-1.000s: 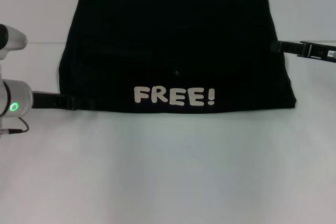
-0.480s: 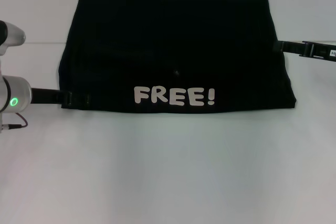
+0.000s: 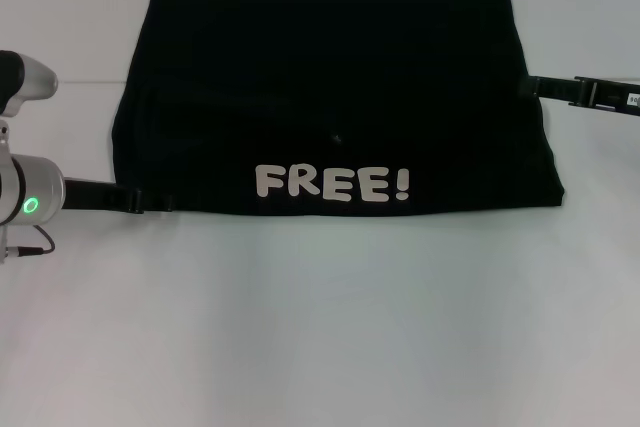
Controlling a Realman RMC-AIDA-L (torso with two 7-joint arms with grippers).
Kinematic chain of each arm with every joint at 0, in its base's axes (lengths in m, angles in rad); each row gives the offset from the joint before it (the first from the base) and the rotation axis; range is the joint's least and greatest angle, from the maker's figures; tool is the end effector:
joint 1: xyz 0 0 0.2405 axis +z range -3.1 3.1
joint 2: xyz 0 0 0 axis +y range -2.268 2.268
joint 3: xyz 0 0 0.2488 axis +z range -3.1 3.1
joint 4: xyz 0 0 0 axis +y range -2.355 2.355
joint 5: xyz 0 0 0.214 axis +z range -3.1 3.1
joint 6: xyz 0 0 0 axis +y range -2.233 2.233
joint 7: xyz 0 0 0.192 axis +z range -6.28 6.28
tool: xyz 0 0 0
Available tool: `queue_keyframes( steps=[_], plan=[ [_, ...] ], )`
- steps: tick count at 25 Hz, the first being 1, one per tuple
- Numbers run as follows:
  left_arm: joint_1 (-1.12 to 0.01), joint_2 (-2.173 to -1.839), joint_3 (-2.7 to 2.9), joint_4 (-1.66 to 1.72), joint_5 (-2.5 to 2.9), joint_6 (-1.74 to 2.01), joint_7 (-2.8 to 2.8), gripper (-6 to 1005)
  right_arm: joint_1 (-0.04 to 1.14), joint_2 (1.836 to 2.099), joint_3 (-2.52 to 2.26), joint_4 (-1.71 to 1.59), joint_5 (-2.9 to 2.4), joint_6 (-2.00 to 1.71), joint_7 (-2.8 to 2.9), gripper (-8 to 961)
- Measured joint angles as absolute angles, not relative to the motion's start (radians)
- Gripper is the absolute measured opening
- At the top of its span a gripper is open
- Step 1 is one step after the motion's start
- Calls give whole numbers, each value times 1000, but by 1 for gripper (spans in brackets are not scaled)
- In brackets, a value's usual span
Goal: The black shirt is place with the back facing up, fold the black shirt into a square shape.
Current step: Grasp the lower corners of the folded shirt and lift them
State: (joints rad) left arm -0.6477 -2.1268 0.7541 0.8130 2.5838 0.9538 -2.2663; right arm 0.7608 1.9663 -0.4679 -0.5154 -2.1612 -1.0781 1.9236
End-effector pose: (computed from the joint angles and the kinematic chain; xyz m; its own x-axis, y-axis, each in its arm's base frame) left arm -0.3095 0.4343 -0.0182 0.5357 0.7620 0.3639 0.7888 -0.2977 -0.5378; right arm 0.2662 0.4691 0.0223 0.4525 -0.6108 -0.6498 -0.8868 -0.3849 -0.2558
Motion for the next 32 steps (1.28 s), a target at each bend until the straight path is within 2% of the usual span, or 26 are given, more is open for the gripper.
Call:
queue_keyframes(
  steps=[2, 7, 12, 23, 26, 32],
  plan=[
    [-647, -2127, 753, 806, 2583, 937, -2255, 904, 761, 1966, -468, -515, -2161, -1077, 1924, 735],
    [-644, -2127, 747, 802, 2579, 916, -2238, 747, 761, 1965, -468, -516, -2160, -1075, 1924, 734],
    [-643, -2126, 747, 799, 2584, 909, -2236, 523, 761, 1965, -468, -517, -2161, -1072, 1924, 734],
    [-648, -2119, 747, 771, 2587, 892, -2216, 275, 749, 1956, -493, -513, -2166, -1081, 1926, 735],
    [-650, -2117, 747, 765, 2587, 896, -2212, 74, 741, 1947, -530, -513, -2175, -1080, 1955, 735],
    [-641, -2110, 747, 793, 2587, 939, -2212, 19, 737, 1921, -578, -516, -2263, -1082, 2059, 733]
  ],
)
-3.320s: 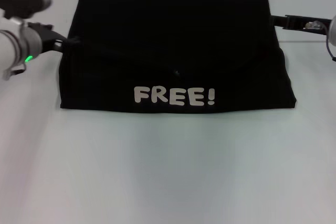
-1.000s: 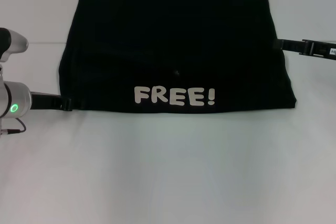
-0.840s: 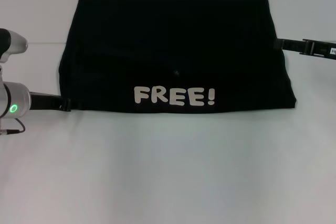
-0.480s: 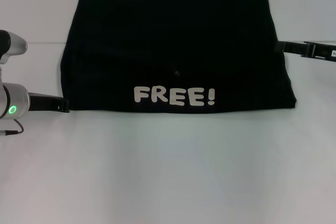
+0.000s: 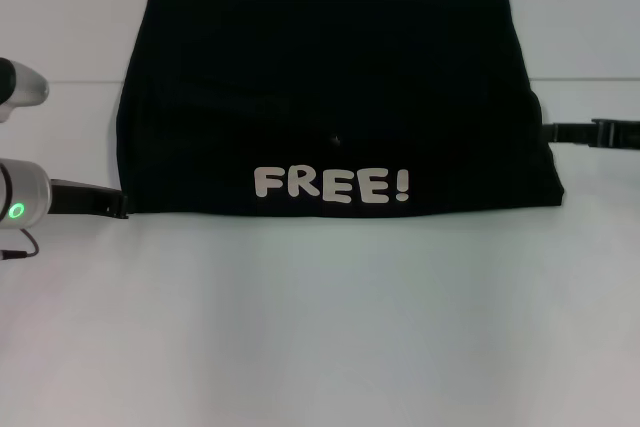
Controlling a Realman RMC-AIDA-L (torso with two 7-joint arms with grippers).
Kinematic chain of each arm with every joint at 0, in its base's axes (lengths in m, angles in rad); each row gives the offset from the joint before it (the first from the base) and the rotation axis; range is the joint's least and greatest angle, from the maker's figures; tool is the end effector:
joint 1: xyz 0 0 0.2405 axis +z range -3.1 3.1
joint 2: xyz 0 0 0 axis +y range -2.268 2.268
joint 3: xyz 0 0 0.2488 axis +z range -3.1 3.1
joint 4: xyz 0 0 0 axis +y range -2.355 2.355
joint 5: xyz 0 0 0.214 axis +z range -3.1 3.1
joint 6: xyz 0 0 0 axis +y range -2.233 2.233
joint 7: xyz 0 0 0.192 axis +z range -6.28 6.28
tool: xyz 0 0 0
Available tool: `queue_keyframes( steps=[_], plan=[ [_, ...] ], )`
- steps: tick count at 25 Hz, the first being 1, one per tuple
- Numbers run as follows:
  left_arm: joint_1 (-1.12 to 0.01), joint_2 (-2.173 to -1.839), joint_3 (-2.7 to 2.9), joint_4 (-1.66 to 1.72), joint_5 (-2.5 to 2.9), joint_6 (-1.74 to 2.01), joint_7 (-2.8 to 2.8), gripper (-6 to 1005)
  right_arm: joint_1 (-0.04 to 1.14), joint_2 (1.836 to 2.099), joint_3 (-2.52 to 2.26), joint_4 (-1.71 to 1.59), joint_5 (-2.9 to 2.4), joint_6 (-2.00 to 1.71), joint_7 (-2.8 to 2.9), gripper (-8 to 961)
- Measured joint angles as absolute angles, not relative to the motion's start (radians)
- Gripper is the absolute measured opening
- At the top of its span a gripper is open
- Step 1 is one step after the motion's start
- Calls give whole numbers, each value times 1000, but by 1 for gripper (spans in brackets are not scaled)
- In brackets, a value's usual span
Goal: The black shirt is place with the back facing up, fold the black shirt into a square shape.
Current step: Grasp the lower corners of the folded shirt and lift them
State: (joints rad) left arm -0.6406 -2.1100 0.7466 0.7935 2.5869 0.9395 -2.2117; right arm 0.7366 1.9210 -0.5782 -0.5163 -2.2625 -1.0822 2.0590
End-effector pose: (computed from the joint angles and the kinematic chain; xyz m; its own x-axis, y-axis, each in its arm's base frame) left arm -0.3205 0.4330 -0.0122 0.5654 0.7526 0.3374 0.7593 -0.3151 -0.5694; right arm 0.2940 0.4557 0.0232 0.4492 -0.7152 -0.5355 -0.8925 -0.3322 -0.3050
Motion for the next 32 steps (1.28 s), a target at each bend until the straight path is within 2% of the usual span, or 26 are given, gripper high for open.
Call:
queue_keyframes(
  steps=[7, 19, 25, 28, 32],
  plan=[
    [-630, -2103, 741, 821, 2586, 975, -2209, 20, 737, 1921, -583, -497, -2337, -1085, 2087, 730],
    [-641, -2099, 740, 814, 2584, 966, -2191, 19, 766, 1978, -597, -450, -2350, -967, 2081, 688],
    [-641, -2098, 738, 810, 2581, 956, -2185, 20, 769, 1992, -598, -437, -2348, -945, 2072, 467],
    [-641, -2098, 738, 806, 2582, 955, -2182, 20, 763, 1993, -597, -437, -2343, -944, 2062, 227],
    [-641, -2098, 738, 801, 2582, 953, -2176, 19, 756, 1994, -598, -437, -2343, -941, 2061, 78]
  ],
)
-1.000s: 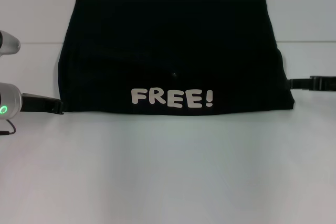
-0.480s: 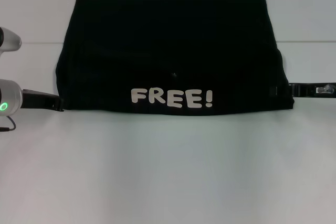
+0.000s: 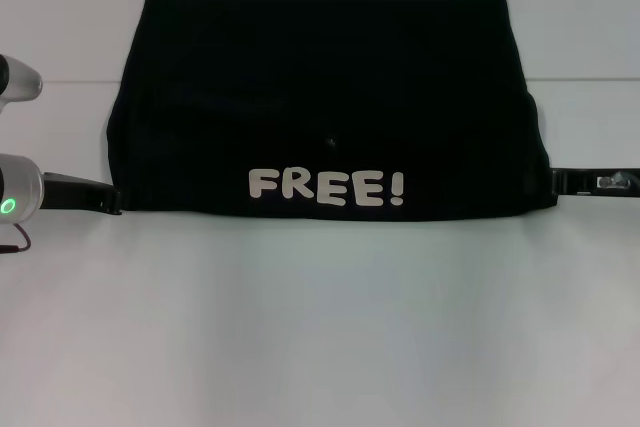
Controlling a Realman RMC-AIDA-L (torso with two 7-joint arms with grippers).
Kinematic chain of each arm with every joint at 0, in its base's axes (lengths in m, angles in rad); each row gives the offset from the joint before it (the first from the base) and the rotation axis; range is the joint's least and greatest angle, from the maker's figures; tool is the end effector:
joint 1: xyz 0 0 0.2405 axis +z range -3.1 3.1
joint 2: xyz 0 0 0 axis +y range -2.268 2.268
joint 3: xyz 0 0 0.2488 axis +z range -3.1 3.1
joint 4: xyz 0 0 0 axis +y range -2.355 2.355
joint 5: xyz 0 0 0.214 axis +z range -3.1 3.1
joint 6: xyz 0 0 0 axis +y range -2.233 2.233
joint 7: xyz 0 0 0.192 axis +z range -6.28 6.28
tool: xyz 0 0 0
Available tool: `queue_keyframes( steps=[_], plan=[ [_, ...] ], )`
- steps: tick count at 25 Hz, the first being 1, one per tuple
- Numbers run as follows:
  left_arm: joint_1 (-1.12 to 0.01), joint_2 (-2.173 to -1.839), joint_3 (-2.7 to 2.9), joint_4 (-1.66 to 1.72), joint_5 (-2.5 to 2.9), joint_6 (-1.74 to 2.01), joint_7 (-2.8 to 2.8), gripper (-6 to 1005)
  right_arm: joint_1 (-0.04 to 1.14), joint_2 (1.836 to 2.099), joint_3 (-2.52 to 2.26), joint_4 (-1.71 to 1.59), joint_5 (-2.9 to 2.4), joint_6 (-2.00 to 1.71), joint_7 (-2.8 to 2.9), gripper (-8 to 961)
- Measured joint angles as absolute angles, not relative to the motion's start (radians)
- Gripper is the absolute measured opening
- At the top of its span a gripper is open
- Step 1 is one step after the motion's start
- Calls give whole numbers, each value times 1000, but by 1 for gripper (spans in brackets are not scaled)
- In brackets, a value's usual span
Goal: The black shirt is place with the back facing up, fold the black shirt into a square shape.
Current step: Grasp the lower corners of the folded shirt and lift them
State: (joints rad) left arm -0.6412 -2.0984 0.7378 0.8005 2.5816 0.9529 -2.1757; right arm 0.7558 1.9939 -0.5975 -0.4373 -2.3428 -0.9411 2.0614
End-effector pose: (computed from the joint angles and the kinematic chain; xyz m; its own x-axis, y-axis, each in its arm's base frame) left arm -0.3210 0.4348 -0.0048 0.5913 0.7383 0.3244 0.7402 -0.3372 -0.5817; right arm 0.3048 0.4448 -0.0287 0.4355 -0.7655 -0.4736 -0.8918 -0.2950 -0.3432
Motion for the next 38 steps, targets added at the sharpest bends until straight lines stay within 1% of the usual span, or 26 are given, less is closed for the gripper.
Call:
queue_keyframes(
  steps=[1, 5, 12, 22, 26, 30, 38],
  plan=[
    [-641, -2098, 738, 801, 2581, 952, -2176, 19, 753, 1994, -598, -438, -2343, -941, 2061, 41],
    [-639, -2099, 735, 806, 2579, 964, -2182, 19, 737, 1992, -589, -449, -2339, -966, 2051, 28],
    [-616, -2101, 705, 884, 2577, 1136, -2193, 20, 683, 1969, -570, -490, -2311, -1094, 2021, 6],
    [-564, -2097, 692, 1003, 2568, 1470, -2174, 19, 537, 1962, -550, -635, -2311, -1378, 1960, 6],
    [-546, -2088, 664, 1026, 2564, 1579, -2145, 20, 476, 1954, -515, -659, -2312, -1497, 1889, 7],
    [-541, -2078, 584, 1022, 2560, 1700, -2083, 20, 418, 1952, -481, -684, -2313, -1606, 1814, 7],
    [-498, -2077, 503, 1019, 2558, 1855, -1994, 20, 347, 1941, -466, -687, -2339, -1737, 1715, 7]
  ],
)
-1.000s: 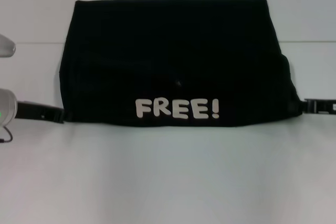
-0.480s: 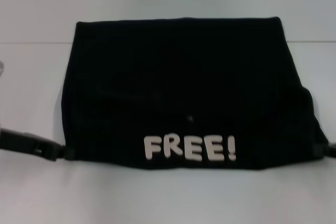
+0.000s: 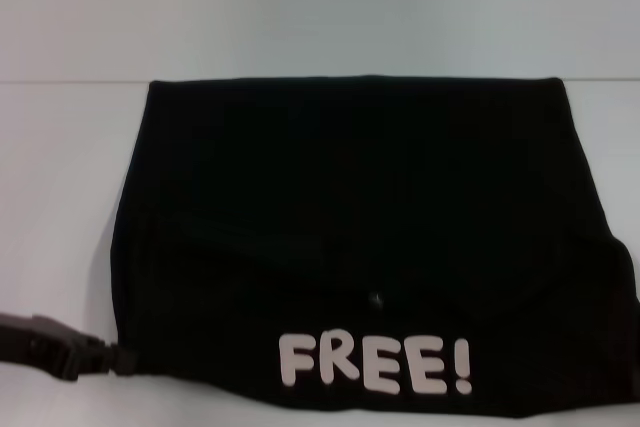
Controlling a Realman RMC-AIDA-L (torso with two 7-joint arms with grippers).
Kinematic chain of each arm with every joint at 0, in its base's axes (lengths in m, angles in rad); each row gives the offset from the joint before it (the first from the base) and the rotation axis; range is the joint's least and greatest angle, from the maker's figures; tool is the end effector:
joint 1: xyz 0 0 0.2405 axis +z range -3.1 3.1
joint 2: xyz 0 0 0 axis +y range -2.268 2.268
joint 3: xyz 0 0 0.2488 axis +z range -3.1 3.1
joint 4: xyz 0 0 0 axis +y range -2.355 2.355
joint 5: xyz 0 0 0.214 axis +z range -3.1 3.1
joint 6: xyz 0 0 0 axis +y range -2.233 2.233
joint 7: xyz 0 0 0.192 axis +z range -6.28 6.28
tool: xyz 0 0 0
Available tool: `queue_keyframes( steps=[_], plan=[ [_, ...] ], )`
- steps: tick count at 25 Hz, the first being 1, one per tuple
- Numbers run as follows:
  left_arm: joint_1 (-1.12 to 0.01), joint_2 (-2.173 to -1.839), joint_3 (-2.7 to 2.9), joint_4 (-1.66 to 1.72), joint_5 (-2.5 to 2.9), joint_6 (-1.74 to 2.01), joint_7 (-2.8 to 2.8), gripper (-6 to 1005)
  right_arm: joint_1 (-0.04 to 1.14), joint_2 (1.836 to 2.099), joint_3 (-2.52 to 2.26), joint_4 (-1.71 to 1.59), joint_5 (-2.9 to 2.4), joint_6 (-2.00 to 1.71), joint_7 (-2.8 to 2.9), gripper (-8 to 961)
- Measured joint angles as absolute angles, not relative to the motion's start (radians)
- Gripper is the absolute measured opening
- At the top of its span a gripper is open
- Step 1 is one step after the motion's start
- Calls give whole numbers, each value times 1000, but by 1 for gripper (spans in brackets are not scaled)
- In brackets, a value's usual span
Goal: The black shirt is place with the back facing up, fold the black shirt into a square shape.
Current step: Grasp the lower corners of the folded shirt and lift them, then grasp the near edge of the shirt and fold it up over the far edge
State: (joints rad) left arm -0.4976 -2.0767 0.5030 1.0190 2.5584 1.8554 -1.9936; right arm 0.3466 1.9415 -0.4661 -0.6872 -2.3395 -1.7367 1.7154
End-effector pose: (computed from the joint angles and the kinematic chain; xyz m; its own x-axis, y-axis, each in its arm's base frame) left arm -0.3011 0.2953 0.0157 0.5429 0.8281 0.1399 0.8397 -0.5377 -0.0758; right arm 0.3548 0.2641 0.0236 0.5168 -0.7827 -0.3468 -0.8427 -0.5364 -0.0453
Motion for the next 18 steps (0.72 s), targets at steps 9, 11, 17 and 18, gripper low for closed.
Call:
queue_keyframes(
  steps=[9, 11, 17, 18],
  plan=[
    [-458, -2084, 472, 989, 2557, 1936, -1950, 19, 306, 1938, -443, -687, -2350, -1808, 1676, 6],
    [-458, -2083, 453, 980, 2557, 1952, -1940, 19, 299, 1934, -443, -687, -2350, -1817, 1676, 6],
    [-459, -2078, 432, 943, 2557, 1965, -1926, 19, 280, 1929, -440, -687, -2350, -1839, 1675, 6],
    [-461, -2078, 430, 942, 2557, 1966, -1926, 19, 279, 1928, -437, -687, -2350, -1840, 1675, 6]
  ],
)
